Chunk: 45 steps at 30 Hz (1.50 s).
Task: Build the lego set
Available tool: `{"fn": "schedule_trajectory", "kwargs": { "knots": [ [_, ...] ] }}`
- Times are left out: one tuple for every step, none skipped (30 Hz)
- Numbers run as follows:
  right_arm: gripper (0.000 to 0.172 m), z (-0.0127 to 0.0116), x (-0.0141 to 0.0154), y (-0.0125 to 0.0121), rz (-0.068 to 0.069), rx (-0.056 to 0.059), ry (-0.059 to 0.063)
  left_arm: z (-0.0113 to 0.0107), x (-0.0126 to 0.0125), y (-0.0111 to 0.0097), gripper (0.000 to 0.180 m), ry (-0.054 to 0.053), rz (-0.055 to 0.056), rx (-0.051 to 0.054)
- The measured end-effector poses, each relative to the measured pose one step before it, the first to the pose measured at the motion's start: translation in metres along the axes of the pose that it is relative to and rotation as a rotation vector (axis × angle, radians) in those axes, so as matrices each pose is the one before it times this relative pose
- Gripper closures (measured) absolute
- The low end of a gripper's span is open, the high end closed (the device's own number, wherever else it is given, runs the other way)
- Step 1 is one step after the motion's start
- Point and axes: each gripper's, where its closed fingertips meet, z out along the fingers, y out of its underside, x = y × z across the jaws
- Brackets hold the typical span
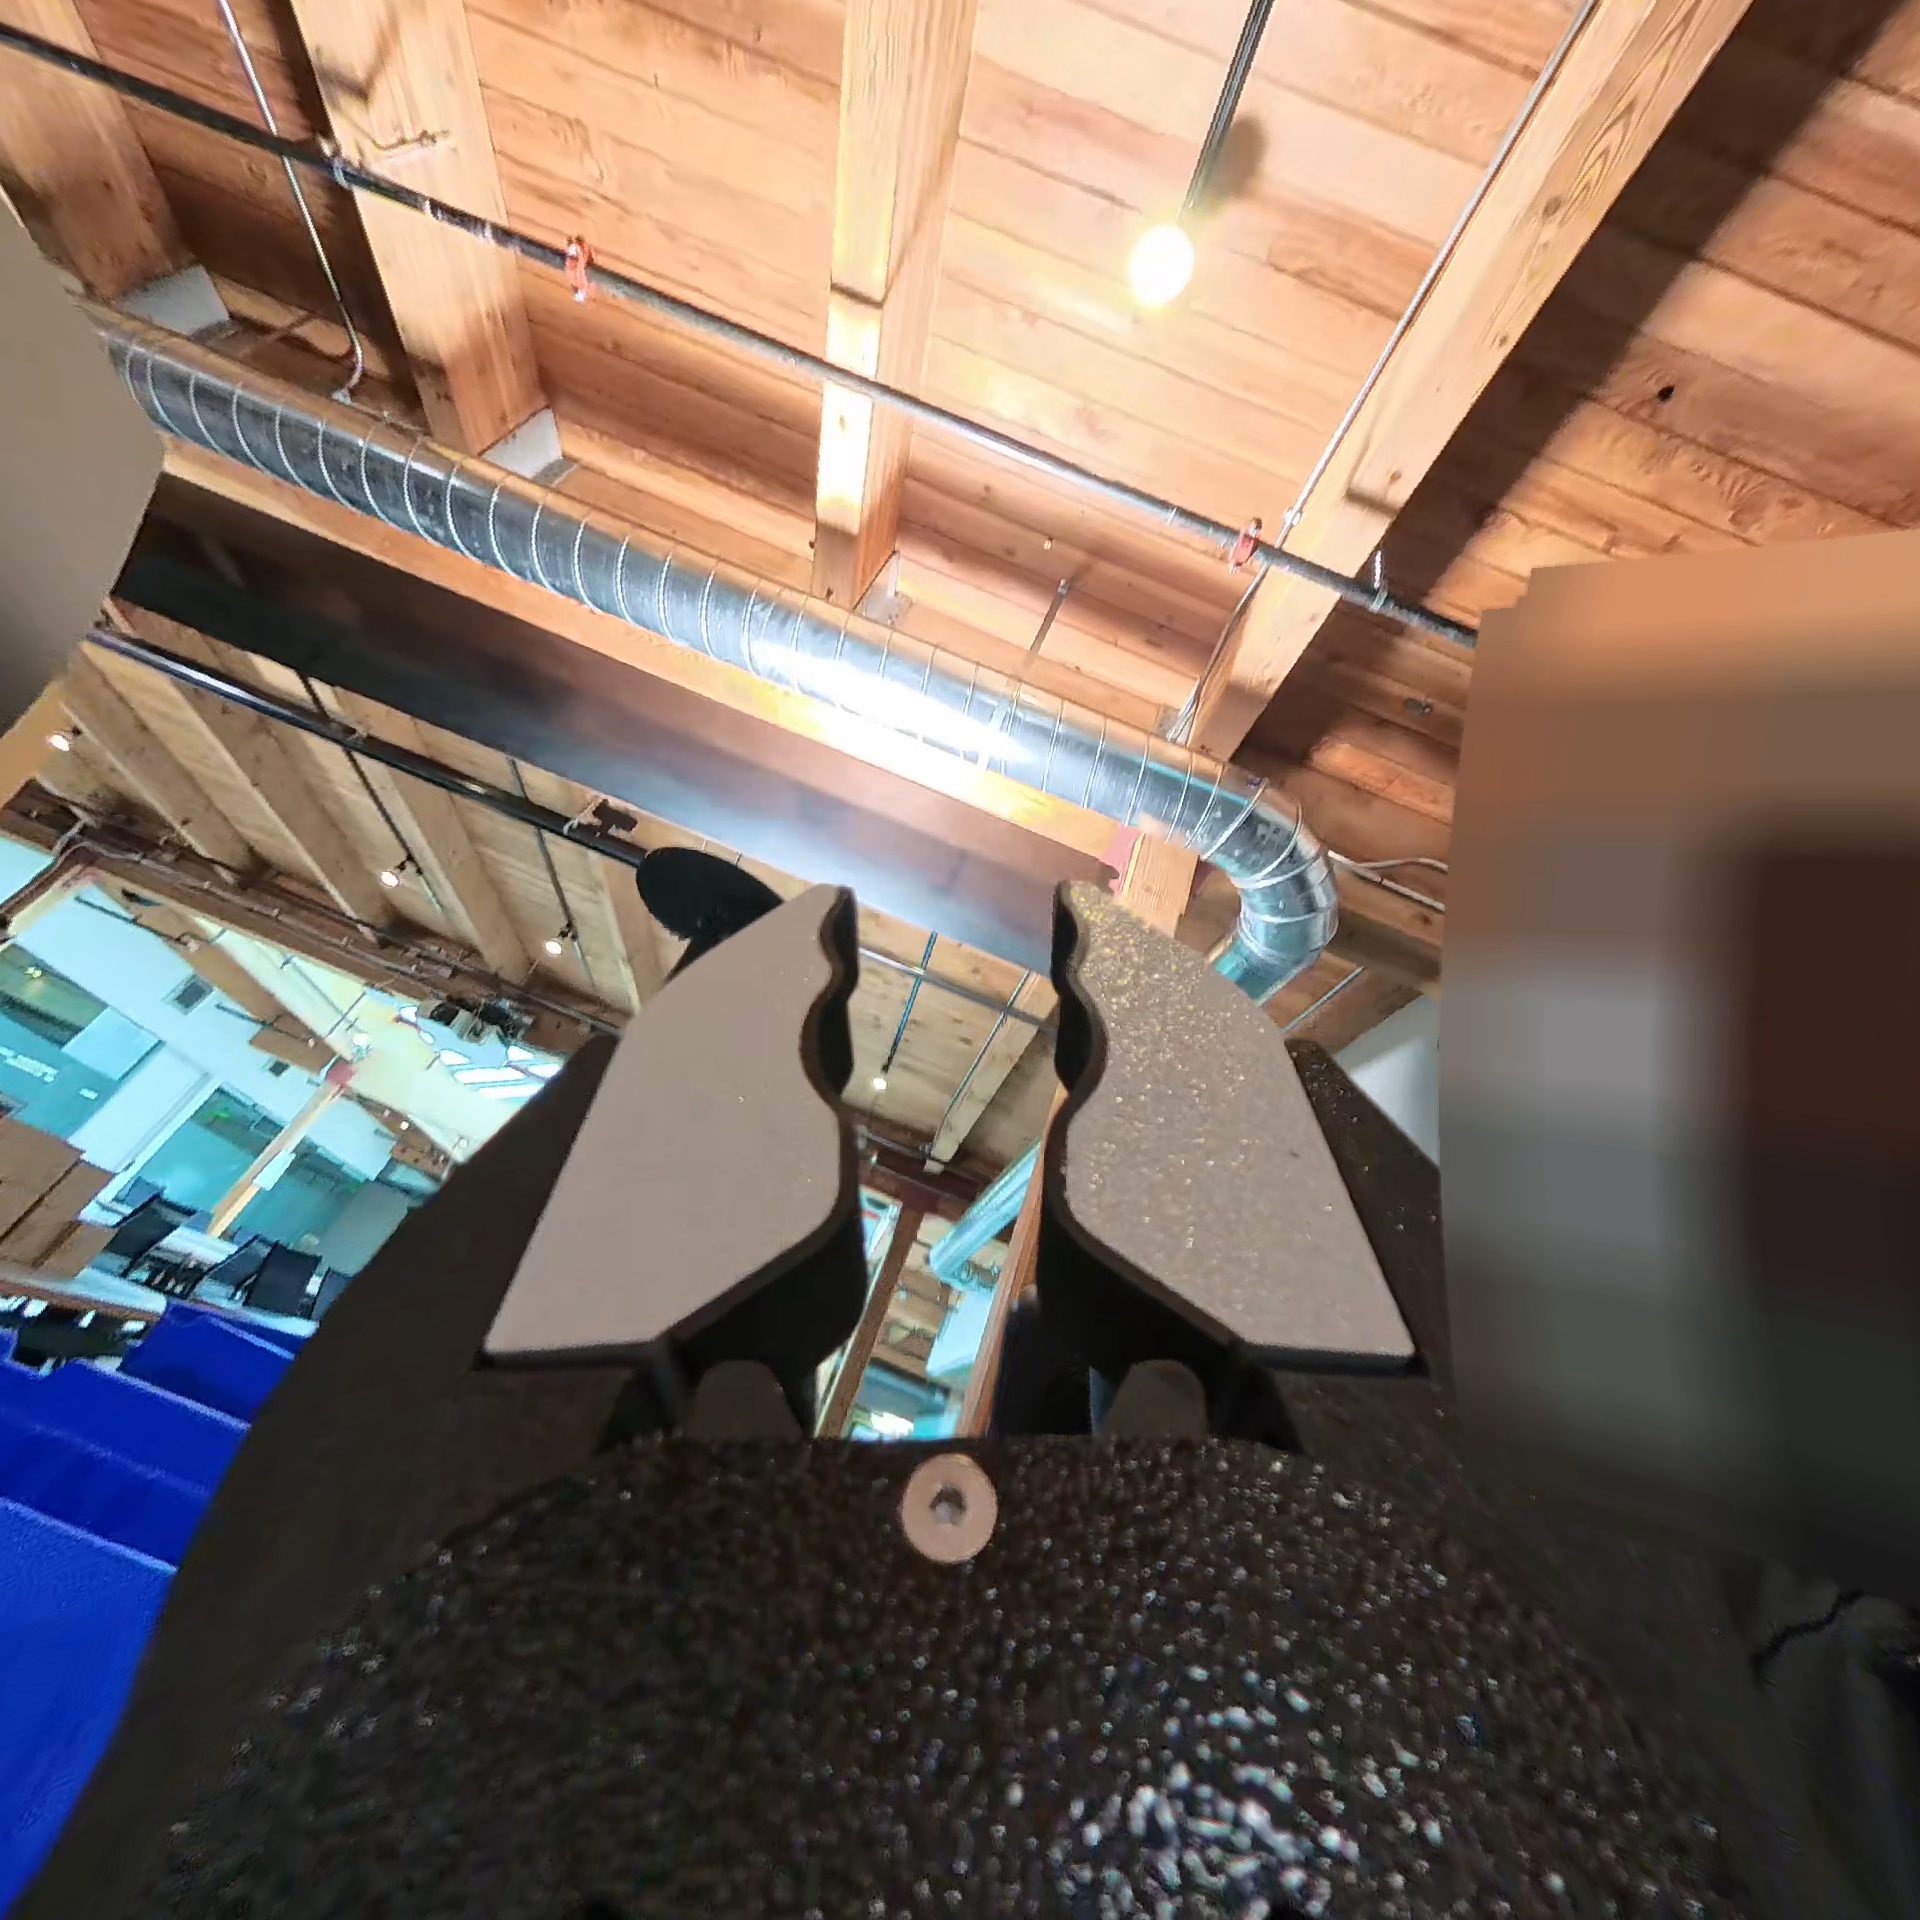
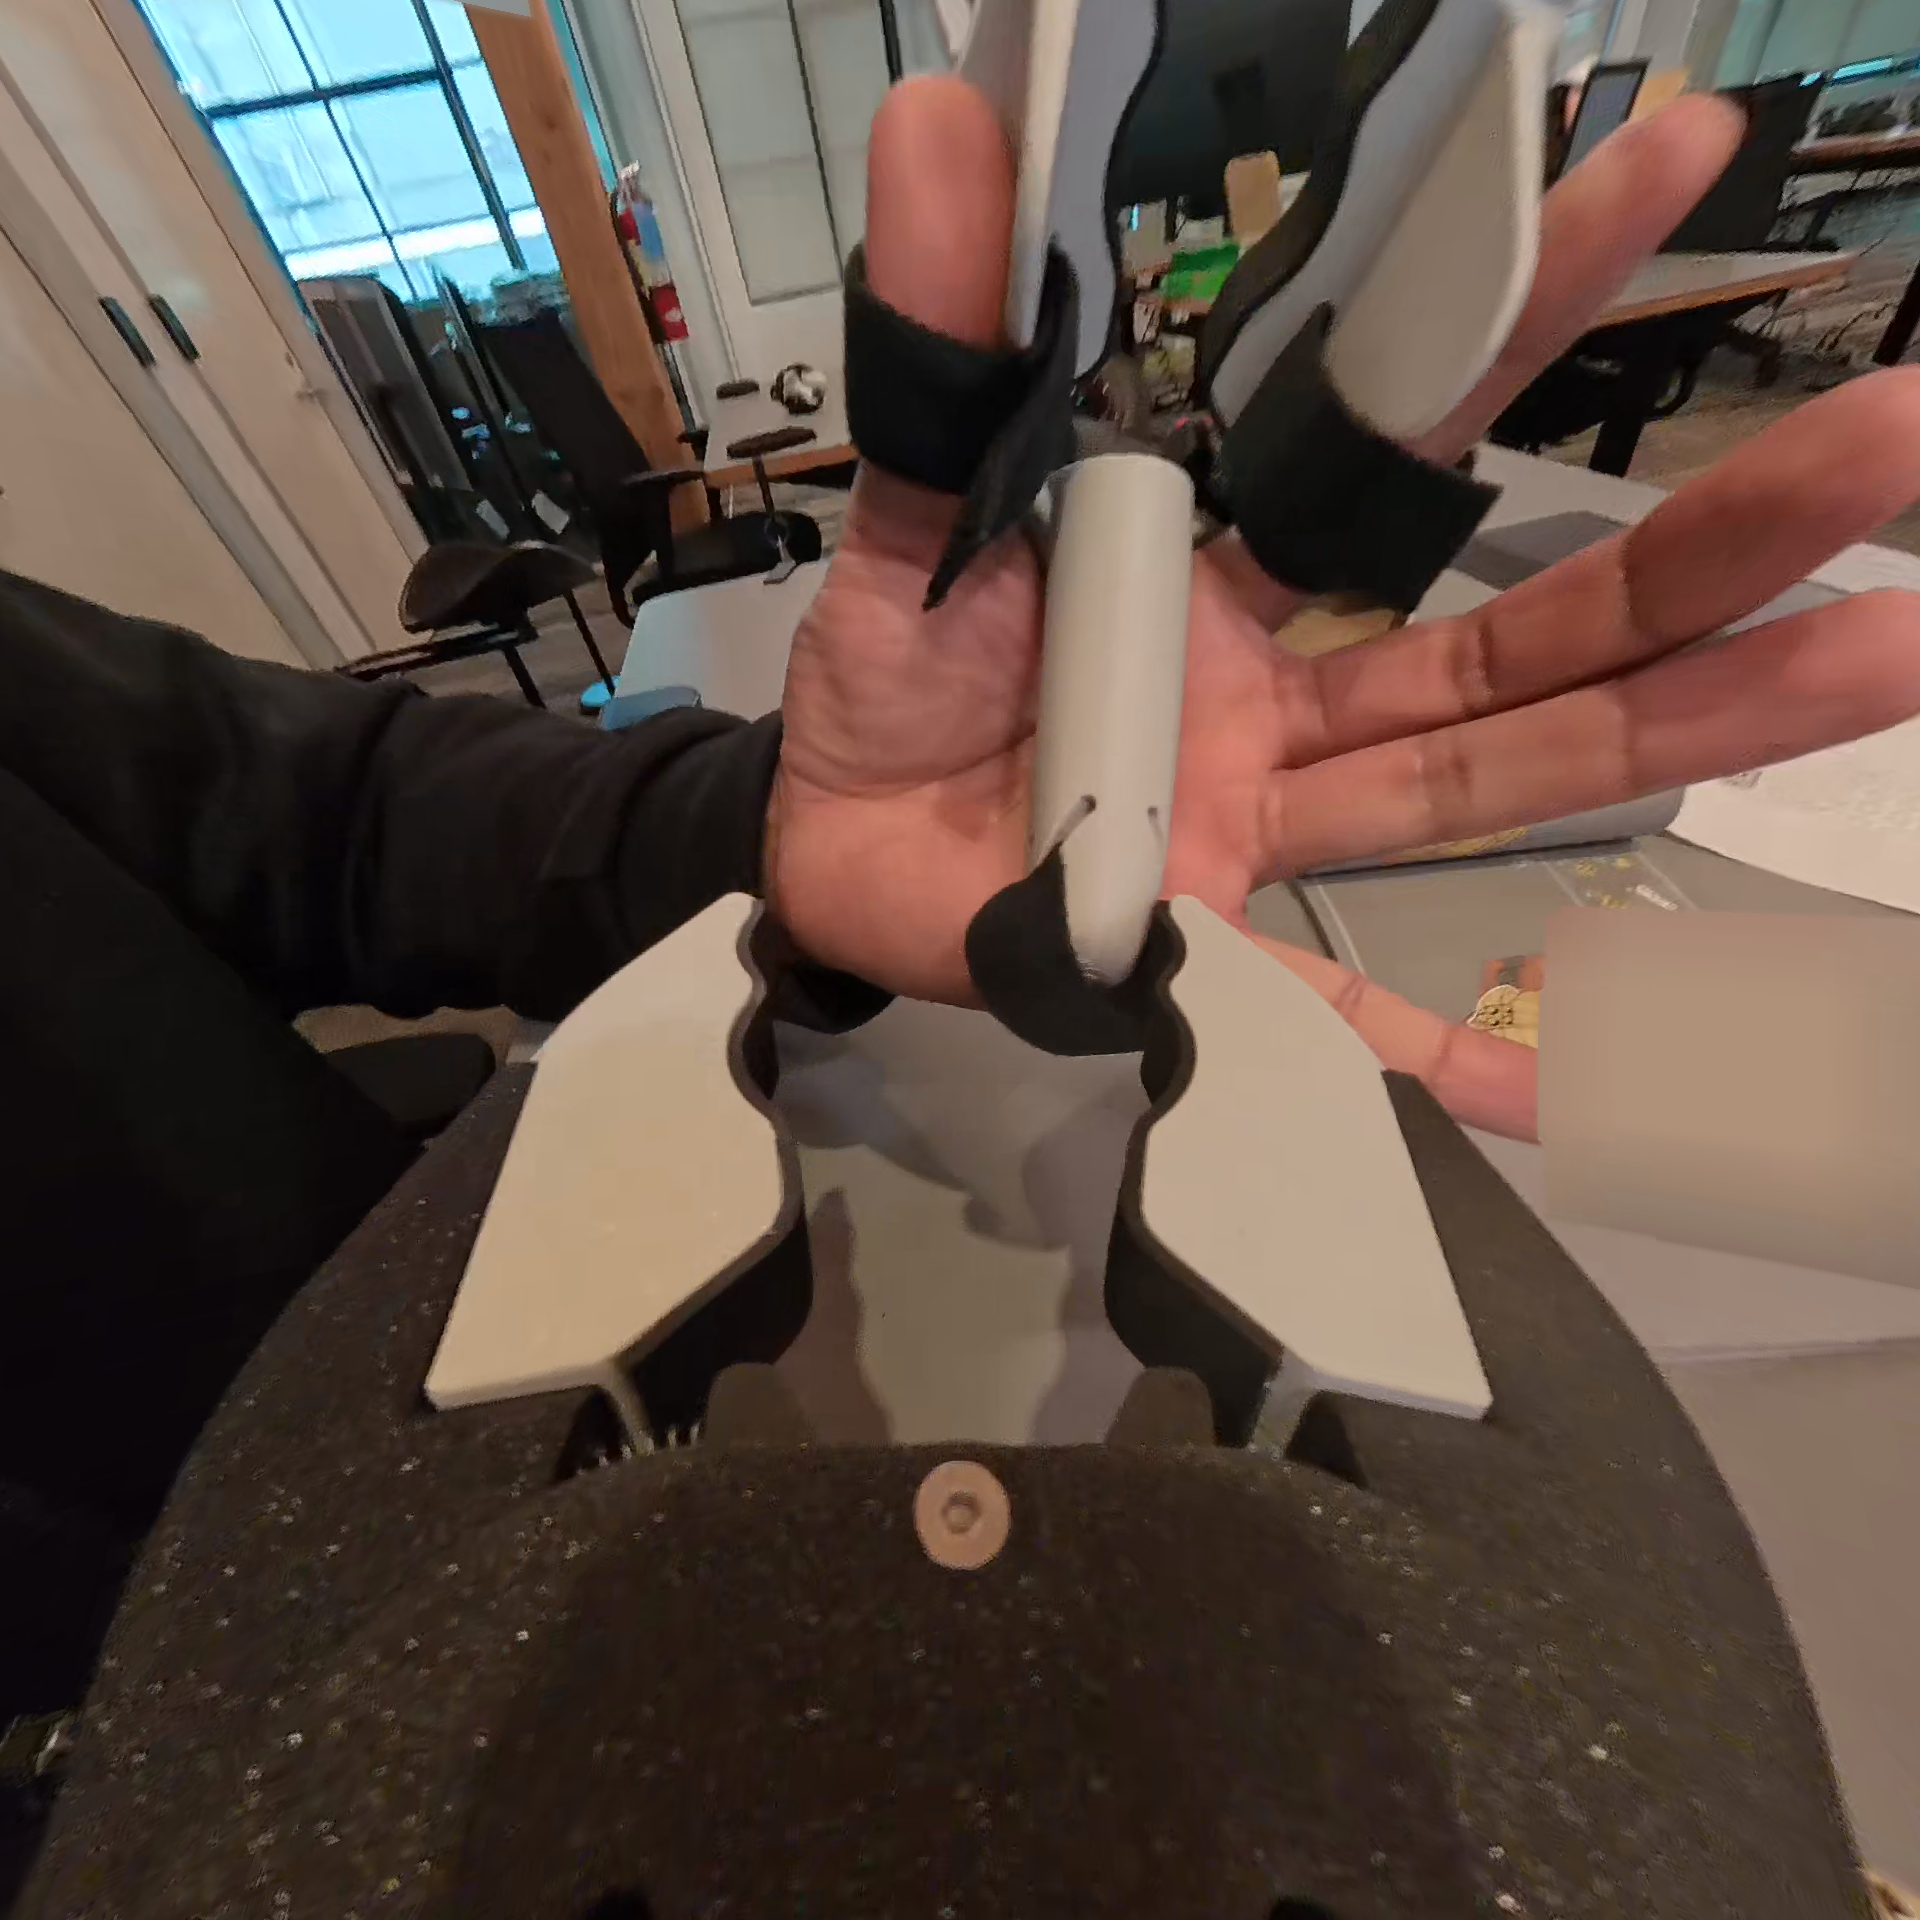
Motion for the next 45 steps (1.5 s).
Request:
{"fn": "schedule_trajectory", "kwargs": {
  "knots": [
    [0.1,0.00096,-0.00223,0.00253,-0.0007,-0.0191,-0.0106,-0.0009,-0.00035,0.00222,0.146,-0.0027,-0.0059,-0.0211],
    [0.098,0.00059,-0.00232,0.00121,0.0092,-0.0091,-0.0146,-0.00074,0.00037,0.00217,0.146,0.0008,-0.0073,-0.0211],
    [0.097,0.00016,-0.00241,0.00007,0.0114,0.0014,-0.0183,0.00025,0.00097,0.0018,0.145,0.0025,-0.0081,-0.0165],
    [0.097,-0.00019,-0.00268,-0.00099,0.0123,0.0071,-0.021,0.00052,0.00176,0.00175,0.143,0.0076,-0.0103,-0.017],
    [0.096,0.00012,-0.00295,-0.00125,0.0077,0.006,-0.0182,0.00307,0.00334,0.00182,0.141,0.0123,-0.0123,-0.0212],
    [0.095,0.00053,-0.00254,-0.00071,-0.0034,0.0001,-0.0093,0.0015,0.00351,0.00196,0.139,0.0126,-0.0055,-0.0246],
    [0.093,0.00107,-0.00211,-0.00007,-0.0093,-0.0063,-0.0022,0.00147,0.00352,0.00209,0.137,0.0136,0.0008,-0.0262],
    [0.09,0.00167,-0.00226,0.00065,-0.0102,-0.0114,-0.0016,0.00111,0.00235,0.00245,0.136,0.0048,0.0011,-0.0303],
    [0.088,0.00189,-0.00236,0.00062,-0.0054,-0.0084,-0.0046,0.001,0.00159,0.00218,0.134,0.0036,-0.0068,-0.0305],
    [0.086,0.00181,-0.00215,0.0007,-0.0019,-0.006,-0.0071,0.00156,0.0013,0.00234,0.131,0.0065,-0.0113,-0.0315],
    [0.085,0.00149,-0.00109,0.00058,-0.0024,-0.0056,-0.0046,0.00006,0.00106,0.00222,0.13,0.0068,-0.0124,-0.0264],
    [0.087,0.00086,0.0004,0.00003,-0.0032,-0.0047,0.0003,-0.00091,0.00149,0.00036,0.131,0.0108,-0.0046,-0.007],
    [0.091,0.00015,0.00247,-0.0008,-0.0038,0.0015,0.0092,-0.00189,-0.00097,-0.001,0.135,0.0,0.0012,0.0103],
    [0.095,0.0001,0.00542,-0.00157,-0.0052,0.0113,0.0234,-0.00131,-0.0006,-0.00276,0.14,0.0005,0.0191,0.0186],
    [0.094,0.00038,0.00656,-0.00162,-0.0013,0.0173,0.0278,-0.00056,-0.00008,-0.00316,0.145,0.0024,0.0523,0.0215],
    [0.093,0.0,0.00657,-0.00102,0.0046,0.0159,0.0278,-0.0016,-0.00182,-0.00269,0.145,-0.0157,0.0743,0.0126],
    [0.091,-0.00058,0.00631,0.00036,0.0066,0.0056,0.026,-0.00265,-0.00491,-0.00087,0.146,-0.0381,0.0849,-0.0087],
    [0.092,-0.00152,0.00473,-0.00013,0.0016,0.007,0.0182,-0.00358,-0.00526,-0.00031,0.147,-0.036,0.0866,-0.0186],
    [0.097,-0.00278,0.00226,-0.00195,-0.0126,0.0153,0.0079,-0.00449,-0.00744,0.00149,0.147,-0.0429,0.0861,-0.0306],
    [0.098,-0.00306,0.00312,-0.00294,-0.0185,0.0167,0.0186,-0.0049,-0.01105,0.00452,0.146,-0.0597,0.0815,-0.0487],
    [0.099,-0.00322,0.00312,-0.00406,-0.0232,0.0192,0.0202,-0.00524,-0.00973,0.00684,0.146,-0.0456,0.0699,-0.0575],
    [0.1,-0.00324,0.00269,-0.00546,-0.0237,0.0275,0.0183,-0.00431,-0.00727,0.00873,0.149,-0.0254,0.0412,-0.0636],
    [0.102,-0.00272,0.00138,-0.00569,-0.0209,0.0254,0.0094,-0.00277,-0.00473,0.0106,0.154,-0.0042,0.0302,-0.0694],
    [0.105,-0.00257,0.00025,-0.00578,-0.0194,0.0236,0.0042,-0.00108,-0.00366,0.0112,0.155,-0.0004,0.0201,-0.0695],
    [0.107,-0.00243,-0.0005,-0.00633,-0.0199,0.0253,0.0018,-0.00022,-0.00334,0.01008,0.155,-0.0054,0.026,-0.0607],
    [0.111,-0.00242,-0.00166,-0.00562,-0.0212,0.0188,-0.0037,-0.00006,-0.00434,0.00937,0.156,-0.0249,0.0515,-0.0541],
    [0.115,-0.0025,-0.00136,-0.00497,-0.024,0.012,0.0004,-0.00017,-0.0038,0.00866,0.156,-0.0305,0.0685,-0.0485],
    [0.117,-0.00243,-0.00076,-0.00413,-0.0255,0.0062,0.0034,0.00005,-0.00188,0.00886,0.156,-0.0187,0.0715,-0.0478],
    [0.12,-0.00218,-0.00055,-0.00289,-0.021,0.0004,0.0017,0.00053,-0.00148,0.01042,0.155,-0.0148,0.0709,-0.0552],
    [0.121,-0.00173,-0.00054,-0.00159,-0.0108,-0.002,-0.0011,0.00043,-0.0022,0.01119,0.154,-0.0201,0.0616,-0.0569],
    [0.124,-0.00133,-0.00155,0.00003,0.0002,-0.0031,-0.0085,0.00029,-0.0017,0.00991,0.152,-0.0159,0.04,-0.0474],
    [0.126,-0.00081,-0.00197,0.00186,0.0074,-0.0009,-0.0071,0.00026,-0.00045,0.00889,0.151,-0.0041,0.0227,-0.0406],
    [0.128,-0.00002,-0.00299,0.0038,0.0123,-0.0016,-0.0071,0.00033,-0.00063,0.00832,0.15,-0.0029,0.0155,-0.0389],
    [0.129,0.00103,-0.0038,0.00614,0.0164,-0.0058,-0.0072,0.00027,-0.00117,0.00774,0.149,-0.0074,0.0159,-0.0366],
    [0.13,0.00181,-0.00428,0.00788,0.0178,-0.0103,-0.0041,0.00036,-0.0008,0.00665,0.148,-0.0063,0.0193,-0.031],
    [0.132,0.00229,-0.00449,0.0088,0.0143,-0.0129,-0.0014,0.00021,-0.00056,0.00568,0.148,-0.0057,0.0208,-0.025],
    [0.133,0.00246,-0.00512,0.00917,0.0082,-0.0168,-0.0034,0.00047,-0.00048,0.0052,0.148,-0.0074,0.0206,-0.0234],
    [0.135,0.00238,-0.00387,0.00966,0.0007,-0.0265,0.0057,0.00102,-0.00049,0.00532,0.147,-0.0069,0.0175,-0.0273],
    [0.136,0.00171,-0.00301,0.00929,-0.0049,-0.0339,0.0102,0.00148,0.00036,0.00482,0.146,-0.0023,0.0129,-0.0265],
    [0.137,0.0007,-0.00248,0.00808,-0.0106,-0.0326,0.0082,0.00166,0.00106,0.00389,0.144,0.0018,0.0098,-0.0213],
    [0.138,-0.00042,-0.00096,0.00646,-0.0135,-0.0246,0.0126,0.0017,0.00173,0.00367,0.143,0.0055,0.0084,-0.0205],
    [0.139,-0.00132,0.00099,0.00455,-0.0096,-0.0147,0.0174,0.00171,0.00236,0.00385,0.143,0.0102,0.0072,-0.0215],
    [0.14,-0.0015,0.00207,0.00349,0.0014,-0.0109,0.013,0.00172,0.00211,0.00393,0.143,0.0088,0.0049,-0.0212],
    [0.14,-0.00163,0.00256,0.00286,0.0113,-0.0082,0.0061,0.00184,0.00154,0.00416,0.143,0.0073,0.0002,-0.0214],
    [0.141,-0.00155,0.00384,0.00303,0.0125,-0.0068,0.0083,0.00176,0.0015,0.00368,0.143,0.0103,-0.0038,-0.0199]
  ]
}}
